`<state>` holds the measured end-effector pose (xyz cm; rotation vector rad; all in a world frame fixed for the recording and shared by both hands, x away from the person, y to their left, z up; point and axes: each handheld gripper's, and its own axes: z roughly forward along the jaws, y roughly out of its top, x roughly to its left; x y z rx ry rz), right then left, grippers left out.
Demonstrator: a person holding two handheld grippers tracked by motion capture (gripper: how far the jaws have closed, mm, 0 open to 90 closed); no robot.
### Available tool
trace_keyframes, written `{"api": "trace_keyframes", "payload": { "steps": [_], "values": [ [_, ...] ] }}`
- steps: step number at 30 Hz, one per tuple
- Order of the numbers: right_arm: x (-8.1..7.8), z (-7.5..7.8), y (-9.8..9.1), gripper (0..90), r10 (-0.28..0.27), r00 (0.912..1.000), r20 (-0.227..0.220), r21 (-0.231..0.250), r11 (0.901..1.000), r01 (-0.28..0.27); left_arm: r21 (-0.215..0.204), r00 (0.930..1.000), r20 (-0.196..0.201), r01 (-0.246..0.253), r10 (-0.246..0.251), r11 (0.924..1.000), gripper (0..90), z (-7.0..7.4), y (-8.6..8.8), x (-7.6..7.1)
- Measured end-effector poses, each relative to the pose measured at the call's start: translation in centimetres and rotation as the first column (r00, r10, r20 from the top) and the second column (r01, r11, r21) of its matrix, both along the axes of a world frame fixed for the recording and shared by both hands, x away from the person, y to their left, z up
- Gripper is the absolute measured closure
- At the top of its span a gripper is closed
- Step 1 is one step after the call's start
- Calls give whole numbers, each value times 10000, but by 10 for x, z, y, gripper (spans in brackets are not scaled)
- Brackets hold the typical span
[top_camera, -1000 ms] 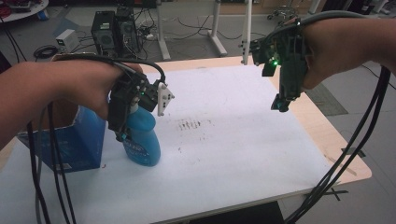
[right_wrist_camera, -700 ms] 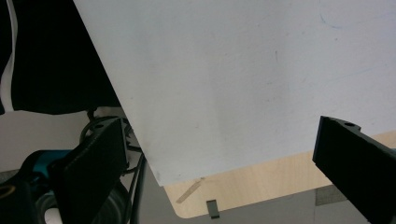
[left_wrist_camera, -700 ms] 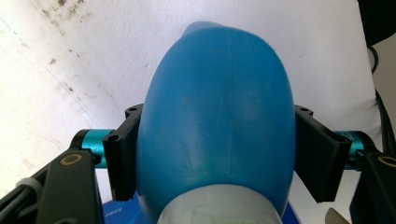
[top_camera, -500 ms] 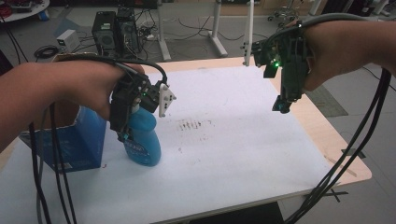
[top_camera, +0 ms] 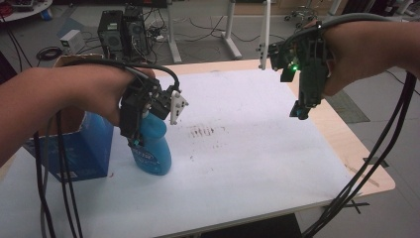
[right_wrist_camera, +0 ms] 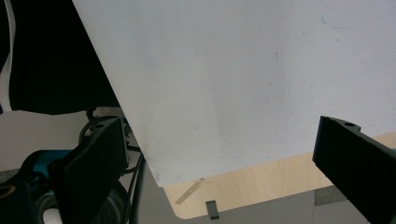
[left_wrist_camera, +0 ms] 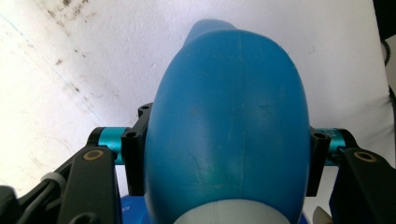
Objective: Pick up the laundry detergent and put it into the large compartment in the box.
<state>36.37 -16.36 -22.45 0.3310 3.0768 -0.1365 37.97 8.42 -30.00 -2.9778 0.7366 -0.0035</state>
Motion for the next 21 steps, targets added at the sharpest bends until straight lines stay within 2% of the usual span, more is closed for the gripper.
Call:
{"api": "trace_keyframes", "payload": {
  "steps": [9, 14, 17, 21],
  "values": [
    [0, -2, 1, 21, 2, 10000, -12, -10, 10000, -2, -5, 10000, 42, 47, -47, 10000, 378, 1, 0, 0],
    [0, -1, 0, 21, 44, 10000, 8, 5, 10000, -44, -6, 9990, -66, -432, 432, 9991, 378, 2, 3, 1],
    [-1, -1, 0, 21, 25, 10000, 4, -18, 10000, -25, -102, 9985, -188, -516, 514, 9986, 378, 7, 4, 0],
    [0, -1, 1, 21, 91, 10000, -4, -15, 10000, -91, -68, 9978, -56, -663, 663, 9978, 378, 18, 4, -4]
  ]
}}
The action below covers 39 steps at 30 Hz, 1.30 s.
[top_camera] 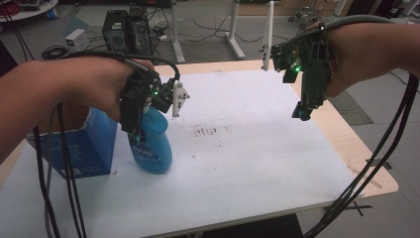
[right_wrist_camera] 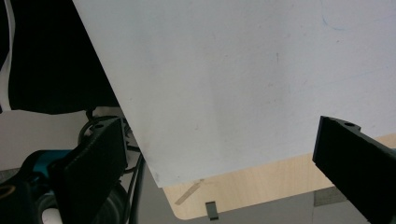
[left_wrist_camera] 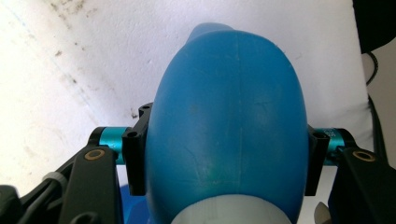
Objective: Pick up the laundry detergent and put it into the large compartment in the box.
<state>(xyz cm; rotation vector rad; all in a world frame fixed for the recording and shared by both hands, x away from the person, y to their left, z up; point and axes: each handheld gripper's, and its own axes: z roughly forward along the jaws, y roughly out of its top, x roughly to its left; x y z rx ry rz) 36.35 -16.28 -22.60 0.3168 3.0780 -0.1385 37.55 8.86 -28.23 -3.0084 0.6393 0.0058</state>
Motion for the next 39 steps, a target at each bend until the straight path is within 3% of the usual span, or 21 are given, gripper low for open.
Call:
{"api": "trace_keyframes", "payload": {
  "steps": [5, 10, 17, 22, 31, 39],
  "values": [
    [1, -1, 3, 21, 133, 9999, -1, 44, 9999, -133, -191, 9997, 39, -229, 230, 9996, 378, 16, 2, -4],
    [2, -2, 5, 21, 241, 9997, 18, 16, 9997, -241, -664, 9967, -253, -784, 768, 9947, 378, 31, 6, -3],
    [4, -4, 6, 21, 426, 9991, 2, -38, 9991, -426, -606, 9870, -331, -1591, 1573, 9854, 378, 60, 11, -4],
    [5, -5, 10, 21, 583, 9983, -16, -2, 9983, -583, -613, 9750, -408, -2208, 2186, 9734, 378, 84, 16, -7],
    [9, -8, 21, 21, 1025, 9947, -19, -59, 9947, -1025, -863, 9373, -351, -3484, 3467, 9333, 378, 123, 41, -3],
    [11, -9, 23, 21, 1162, 9932, -10, -60, 9932, -1162, -1145, 8794, -672, -4760, 4712, 8720, 377, 155, 74, 1]
  ]
}}
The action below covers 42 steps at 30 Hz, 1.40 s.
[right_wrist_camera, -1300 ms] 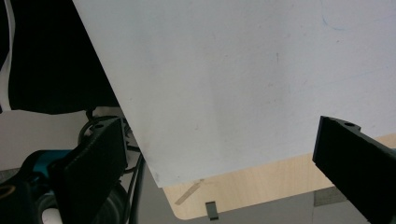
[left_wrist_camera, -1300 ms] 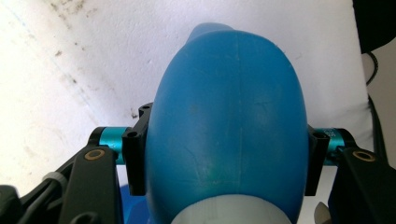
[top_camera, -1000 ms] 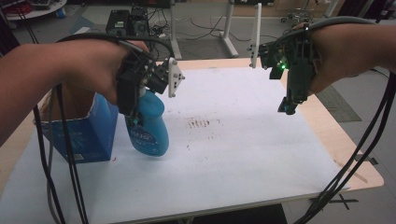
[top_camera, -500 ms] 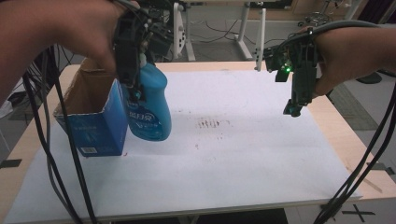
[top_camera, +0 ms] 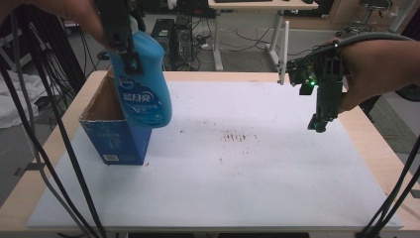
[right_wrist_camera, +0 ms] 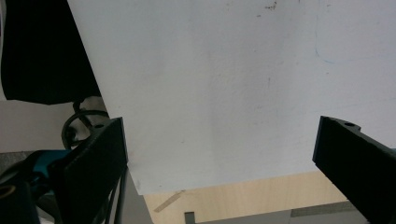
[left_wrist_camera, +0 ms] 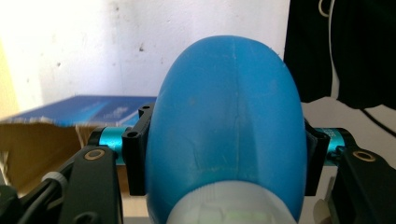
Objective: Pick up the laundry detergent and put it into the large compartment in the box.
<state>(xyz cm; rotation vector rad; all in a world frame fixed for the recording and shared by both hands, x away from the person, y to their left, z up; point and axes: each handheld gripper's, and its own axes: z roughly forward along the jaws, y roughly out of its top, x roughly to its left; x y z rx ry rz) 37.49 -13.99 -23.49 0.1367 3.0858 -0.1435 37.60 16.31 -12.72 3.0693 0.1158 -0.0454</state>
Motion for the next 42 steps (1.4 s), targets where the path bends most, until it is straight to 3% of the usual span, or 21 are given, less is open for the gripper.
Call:
{"api": "trace_keyframes", "payload": {
  "steps": [5, 7, 9, 10, 11, 12, 14, 19, 21, 22, 23, 27, 28, 29, 32, 34, 35, 36, 37, 40, 42],
  "values": [
    [0, -1, 2, 21, 52, 10000, 19, -27, 10000, -52, 149, 9957, 71, -923, 922, 9956, 377, 12, 18, 5],
    [0, -2, 3, 21, 77, 10000, 28, -25, 10000, -76, 250, 9914, 129, -1305, 1303, 9911, 377, 14, 26, 9],
    [0, -2, 4, 21, 105, 9999, 30, -12, 9999, -105, 249, 9810, 148, -1939, 1936, 9807, 377, 15, 34, 14],
    [0, -2, 4, 21, 105, 9999, 30, -12, 9999, -105, 249, 9810, 148, -1939, 1936, 9807, 377, 15, 34, 14],
    [0, -2, 4, 21, 177, 9998, 18, -15, 9998, -177, 248, 9664, 140, -2568, 2566, 9661, 377, 14, 41, 18],
    [0, -2, 4, 21, 130, 9999, 27, -21, 9999, -130, 299, 9571, 133, -2897, 2895, 9566, 377, 13, 43, 21],
    [0, -2, 5, 21, 95, 9999, 32, -38, 9999, -95, 344, 9422, 172, -3349, 3345, 9416, 377, 12, 46, 25],
    [1, -2, 3, 21, 110, 9999, 20, -61, 9999, -110, 655, 8878, 190, -4600, 4598, 8855, 377, 8, 53, 36],
    [1, -2, 3, 21, 69, 10000, 47, -47, 10000, -69, 819, 8576, 43, -5128, 5143, 8546, 377, 6, 57, 41],
    [1, -2, 3, 21, 69, 10000, 47, -47, 10000, -69, 819, 8576, 43, -5128, 5143, 8546, 377, 6, 57, 41],
    [1, -2, 3, 21, 91, 9999, 62, -45, 9999, -90, 771, 8294, -84, -5563, 5585, 8274, 377, 5, 61, 45],
    [3, -2, 0, 21, -15, 10000, 79, -91, 10000, 15, 652, 7679, -241, -6377, 6401, 7675, 377, 4, 66, 50],
    [3, -2, 0, 21, 5, 10000, 89, -110, 9999, -4, 688, 7549, -225, -6529, 6555, 7543, 377, 4, 66, 51],
    [3, -2, -1, 21, -14, 10000, 84, -126, 9999, 15, 735, 7472, -200, -6615, 6642, 7464, 377, 3, 67, 53],
    [3, -3, 0, 21, 4, 10000, 89, -91, 10000, -3, 781, 7137, -68, -6980, 7005, 7119, 377, 3, 68, 54],
    [3, -2, 0, 21, 16, 10000, 85, -81, 10000, -15, 757, 6842, -20, -7271, 7293, 6823, 377, 3, 70, 56],
    [4, -3, 0, 21, 65, 9999, 93, -62, 10000, -64, 775, 6788, 2, -7321, 7343, 6768, 378, 3, 71, 57],
    [4, -3, 0, 21, 65, 9999, 93, -62, 10000, -64, 775, 6788, 2, -7321, 7343, 6768, 378, 3, 71, 57],
    [4, -4, 1, 21, 92, 9999, 122, -107, 9999, -90, 784, 6664, -24, -7432, 7456, 6645, 378, 3, 74, 58],
    [4, -4, 2, 21, 116, 9999, 124, -97, 9999, -115, 763, 6556, -97, -7524, 7550, 6543, 378, 2, 78, 59],
    [4, -4, 3, 21, 120, 9999, 105, -101, 9999, -119, 758, 6447, -127, -7616, 7644, 6436, 378, 0, 81, 60]
  ]
}}
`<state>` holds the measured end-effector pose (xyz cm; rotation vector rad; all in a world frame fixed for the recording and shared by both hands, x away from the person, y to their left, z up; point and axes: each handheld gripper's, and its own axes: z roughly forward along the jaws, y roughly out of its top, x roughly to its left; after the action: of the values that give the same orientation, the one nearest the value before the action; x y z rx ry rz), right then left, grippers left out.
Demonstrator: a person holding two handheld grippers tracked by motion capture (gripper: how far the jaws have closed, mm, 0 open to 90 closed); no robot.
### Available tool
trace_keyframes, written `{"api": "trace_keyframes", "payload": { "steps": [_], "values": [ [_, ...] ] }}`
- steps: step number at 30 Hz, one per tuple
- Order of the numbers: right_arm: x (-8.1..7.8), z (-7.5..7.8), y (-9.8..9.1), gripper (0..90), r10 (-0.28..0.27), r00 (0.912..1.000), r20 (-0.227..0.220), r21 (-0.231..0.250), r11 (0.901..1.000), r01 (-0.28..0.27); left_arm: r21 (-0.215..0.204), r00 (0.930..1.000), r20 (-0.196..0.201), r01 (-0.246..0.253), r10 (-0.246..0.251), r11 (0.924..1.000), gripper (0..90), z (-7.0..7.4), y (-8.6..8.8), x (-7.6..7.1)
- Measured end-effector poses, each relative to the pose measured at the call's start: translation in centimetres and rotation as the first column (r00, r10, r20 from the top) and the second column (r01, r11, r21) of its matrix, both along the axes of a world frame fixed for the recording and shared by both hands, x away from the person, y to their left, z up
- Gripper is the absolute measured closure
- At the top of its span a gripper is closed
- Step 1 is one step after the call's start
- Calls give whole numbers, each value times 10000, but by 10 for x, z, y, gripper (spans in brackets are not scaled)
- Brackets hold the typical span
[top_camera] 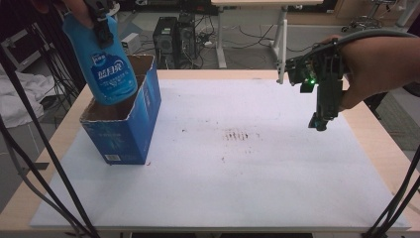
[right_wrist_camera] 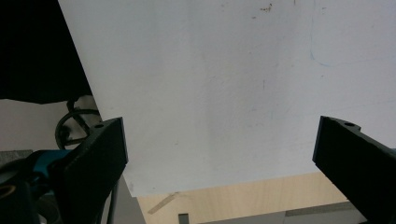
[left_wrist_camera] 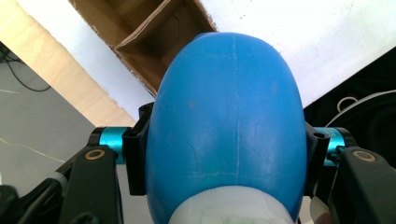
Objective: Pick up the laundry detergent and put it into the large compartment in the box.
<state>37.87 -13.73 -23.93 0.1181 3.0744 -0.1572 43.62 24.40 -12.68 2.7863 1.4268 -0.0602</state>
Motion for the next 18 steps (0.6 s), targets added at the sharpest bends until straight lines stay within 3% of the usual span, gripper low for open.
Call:
{"api": "trace_keyframes", "payload": {
  "steps": [5, 12, 18],
  "values": [
    [1, 0, -1, 21, 26, 10000, 29, 13, 10000, -26, 173, 9995, 68, -306, 305, 9994, 378, -5, 5, 3],
    [0, -1, -3, 21, -74, 10000, 21, 45, 10000, 74, 94, 9995, -110, -294, 295, 9995, 378, -20, 7, 9],
    [0, -3, -5, 21, -103, 9999, -9, 11, 9999, 103, 20, 9997, -220, -86, 86, 10000, 377, -42, 6, 12]
  ]
}}
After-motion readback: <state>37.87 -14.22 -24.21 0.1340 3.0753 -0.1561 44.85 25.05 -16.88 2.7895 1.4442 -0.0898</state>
